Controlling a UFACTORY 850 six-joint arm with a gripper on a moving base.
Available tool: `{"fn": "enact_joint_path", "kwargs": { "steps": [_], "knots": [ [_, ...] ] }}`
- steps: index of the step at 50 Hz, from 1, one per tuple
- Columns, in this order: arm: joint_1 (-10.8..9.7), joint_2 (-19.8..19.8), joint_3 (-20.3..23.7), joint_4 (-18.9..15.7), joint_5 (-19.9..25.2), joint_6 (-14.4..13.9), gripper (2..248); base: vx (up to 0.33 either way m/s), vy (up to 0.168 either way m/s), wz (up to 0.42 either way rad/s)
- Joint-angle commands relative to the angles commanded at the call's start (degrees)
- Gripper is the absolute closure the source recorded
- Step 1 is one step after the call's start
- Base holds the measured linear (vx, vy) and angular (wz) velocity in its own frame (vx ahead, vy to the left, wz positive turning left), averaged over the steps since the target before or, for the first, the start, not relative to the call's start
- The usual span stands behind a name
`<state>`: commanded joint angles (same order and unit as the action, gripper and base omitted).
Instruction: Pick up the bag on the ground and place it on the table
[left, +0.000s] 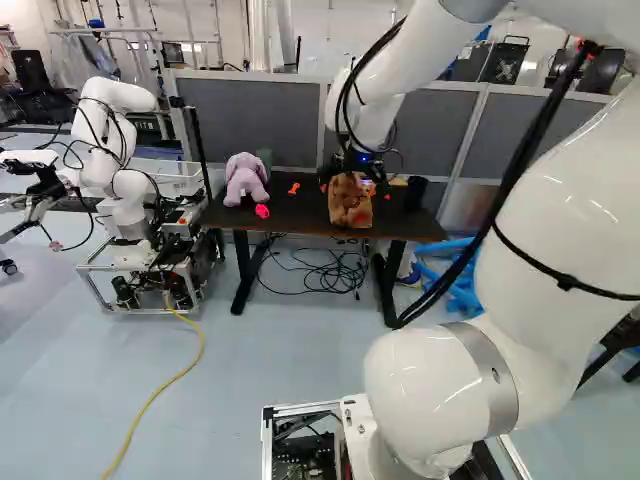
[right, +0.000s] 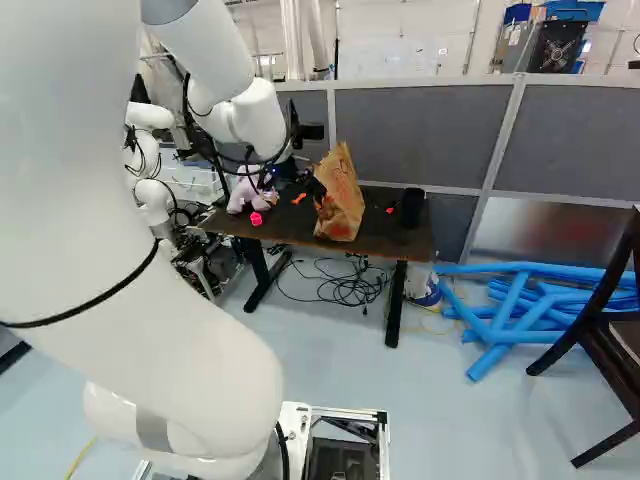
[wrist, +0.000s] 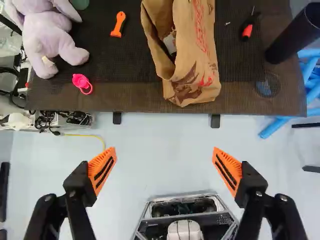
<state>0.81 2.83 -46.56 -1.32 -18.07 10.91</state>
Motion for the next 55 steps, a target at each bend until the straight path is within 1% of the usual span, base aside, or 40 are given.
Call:
{"fn": "enact_joint_path", "kwargs": {
  "steps": [32,47,55],
  "knots": [
    [-0.30,4.93,15.55,0.49,25.46,-4.08,3,0.000,0.000,0.000],
    [-0.43,6.96,21.95,0.70,35.95,-5.76,3,0.000,0.000,0.000],
    [-0.49,7.89,24.88,0.79,40.75,-6.53,3,0.000,0.000,0.000]
  ]
}}
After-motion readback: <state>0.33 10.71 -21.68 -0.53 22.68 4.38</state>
